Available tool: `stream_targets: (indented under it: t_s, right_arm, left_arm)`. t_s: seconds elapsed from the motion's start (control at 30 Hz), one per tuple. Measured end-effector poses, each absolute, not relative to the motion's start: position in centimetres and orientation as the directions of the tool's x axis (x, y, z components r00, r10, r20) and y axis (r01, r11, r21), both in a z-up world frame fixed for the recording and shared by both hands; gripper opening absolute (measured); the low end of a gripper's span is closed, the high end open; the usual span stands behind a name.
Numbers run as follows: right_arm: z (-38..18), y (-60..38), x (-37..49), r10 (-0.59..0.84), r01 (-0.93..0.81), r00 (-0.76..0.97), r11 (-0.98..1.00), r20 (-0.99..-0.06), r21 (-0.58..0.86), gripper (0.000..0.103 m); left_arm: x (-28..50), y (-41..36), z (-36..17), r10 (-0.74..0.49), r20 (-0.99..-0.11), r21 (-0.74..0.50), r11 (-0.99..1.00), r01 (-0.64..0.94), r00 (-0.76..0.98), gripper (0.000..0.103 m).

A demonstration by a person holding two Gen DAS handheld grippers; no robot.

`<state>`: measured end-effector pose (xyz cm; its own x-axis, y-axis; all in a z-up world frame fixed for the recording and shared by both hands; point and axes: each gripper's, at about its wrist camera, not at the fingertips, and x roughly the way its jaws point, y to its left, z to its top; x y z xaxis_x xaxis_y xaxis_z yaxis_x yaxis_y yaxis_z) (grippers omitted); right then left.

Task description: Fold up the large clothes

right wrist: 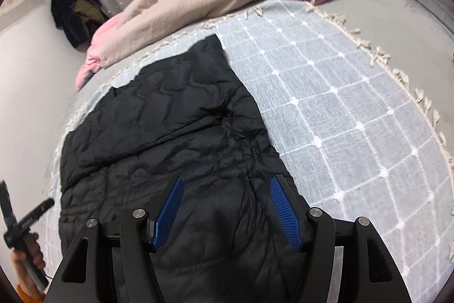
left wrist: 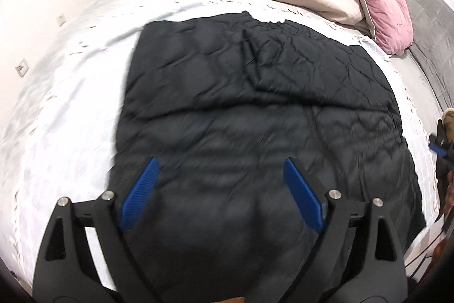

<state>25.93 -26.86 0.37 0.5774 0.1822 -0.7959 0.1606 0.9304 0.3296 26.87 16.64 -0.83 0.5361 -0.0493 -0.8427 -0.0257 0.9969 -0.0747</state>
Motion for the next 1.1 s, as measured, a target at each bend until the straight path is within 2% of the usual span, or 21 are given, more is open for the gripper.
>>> stream_targets:
  t_s: [0.17, 0.23, 0.3, 0.4, 0.57, 0.93, 1.1]
  right_arm:
    - [2.1, -26.7, 22.7, 0.215, 0.099, 0.602, 0.936, -0.769, 0.339, 0.076]
    - [1.9, -26.4, 21.3, 0.205, 0.067, 0.589, 0.951, -0.781, 0.301, 0.077]
    - [1.4, -26.3, 20.0, 0.194, 0.042, 0.570, 0.964, -0.798, 0.264, 0.077]
    - [-0.1, -26.4, 17.9, 0.186, 0.015, 0.524, 0.974, -0.831, 0.228, 0.077]
    - [-1.9, -26.7, 15.4, 0.184, -0.013, 0.470, 0.979, -0.863, 0.201, 0.077]
    - [-7.8, -30.0, 12.8, 0.264, 0.075, 0.344, 0.949, -0.901, 0.307, 0.077]
    - [-9.3, -31.4, 12.8, 0.346, 0.134, 0.338, 0.903, -0.875, 0.409, 0.077]
  left_arm:
    - [21.5, 20.2, -1.7, 0.003, -0.816, -0.050, 0.996, -0.076, 0.578, 0.096]
    - [19.6, 21.6, -2.7, 0.057, -0.800, -0.006, 0.995, -0.104, 0.597, 0.096]
    - [17.8, 23.2, -4.0, 0.064, -0.789, -0.019, 0.992, -0.128, 0.611, 0.096]
    - [17.0, 25.3, -5.3, 0.000, -0.853, -0.095, 0.983, -0.155, 0.523, 0.096]
    - [15.2, 27.3, -5.7, -0.147, -0.838, -0.239, 0.965, -0.111, 0.526, 0.096]
    - [12.5, 29.9, -8.5, -0.351, -0.819, -0.426, 0.902, -0.072, 0.454, 0.096]
    - [12.4, 29.8, -10.6, -0.506, -0.783, -0.562, 0.825, -0.062, 0.363, 0.095]
